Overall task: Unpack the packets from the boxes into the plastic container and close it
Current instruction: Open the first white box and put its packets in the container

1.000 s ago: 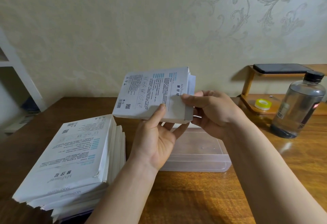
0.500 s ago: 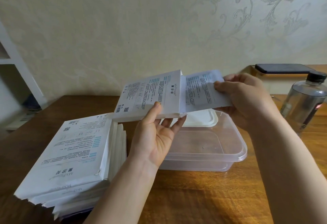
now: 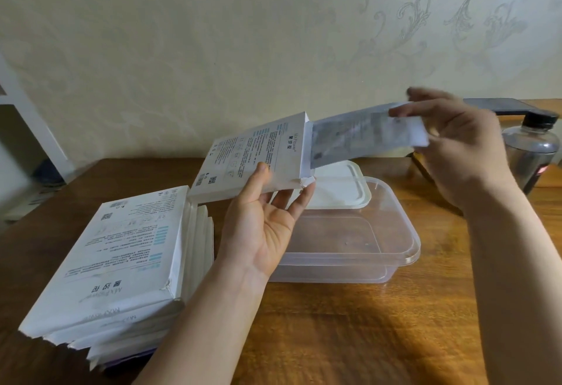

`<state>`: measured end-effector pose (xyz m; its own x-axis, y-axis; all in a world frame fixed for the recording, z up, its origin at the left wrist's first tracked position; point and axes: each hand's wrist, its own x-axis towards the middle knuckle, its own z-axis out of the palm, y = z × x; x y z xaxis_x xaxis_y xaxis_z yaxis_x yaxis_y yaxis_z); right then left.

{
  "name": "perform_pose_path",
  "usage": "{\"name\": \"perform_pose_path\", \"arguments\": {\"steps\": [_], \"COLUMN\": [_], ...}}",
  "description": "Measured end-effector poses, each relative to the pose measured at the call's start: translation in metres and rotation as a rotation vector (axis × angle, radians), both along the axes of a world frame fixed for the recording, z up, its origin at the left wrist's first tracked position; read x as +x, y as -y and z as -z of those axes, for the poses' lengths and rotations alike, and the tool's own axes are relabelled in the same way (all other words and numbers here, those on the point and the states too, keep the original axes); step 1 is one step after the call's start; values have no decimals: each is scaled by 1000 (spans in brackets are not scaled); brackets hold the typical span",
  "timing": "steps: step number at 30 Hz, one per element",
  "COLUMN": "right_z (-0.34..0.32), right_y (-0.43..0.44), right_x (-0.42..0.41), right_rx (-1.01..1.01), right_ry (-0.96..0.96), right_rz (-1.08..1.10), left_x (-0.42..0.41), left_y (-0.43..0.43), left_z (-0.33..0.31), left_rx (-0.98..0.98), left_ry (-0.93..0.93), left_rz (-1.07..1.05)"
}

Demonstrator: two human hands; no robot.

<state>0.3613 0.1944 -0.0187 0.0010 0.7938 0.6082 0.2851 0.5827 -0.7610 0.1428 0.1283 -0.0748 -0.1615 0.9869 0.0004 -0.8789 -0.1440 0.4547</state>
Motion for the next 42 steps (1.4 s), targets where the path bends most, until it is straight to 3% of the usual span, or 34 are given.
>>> {"name": "perform_pose_path", "arguments": {"steps": [3, 7, 15, 25, 29, 35, 42], "right_z": [-2, -3, 19, 59, 58, 57, 61], "right_y": [-5, -3, -14, -14, -15, -9, 5], "right_x": [13, 18, -32, -80, -80, -79, -87], "right_rx": [34, 18, -105, -373, -287, -271, -528], "right_ry": [-138, -83, 312, 573, 853, 999, 1274], "right_rz": [50, 166, 95, -130, -121, -59, -180], "left_x": [0, 1, -9, -17, -17, -24, -24], "left_y": [1, 2, 1, 0, -3, -3, -5], "left_z": [-1, -4, -4, -4, 1, -1, 4], "left_rx": [7, 11, 71, 55, 34, 45, 39], "left_ry": [-23, -47, -150, -159, -302, -429, -561], "left_rz": [18, 12, -18, -52, -141, -246, -422]}}
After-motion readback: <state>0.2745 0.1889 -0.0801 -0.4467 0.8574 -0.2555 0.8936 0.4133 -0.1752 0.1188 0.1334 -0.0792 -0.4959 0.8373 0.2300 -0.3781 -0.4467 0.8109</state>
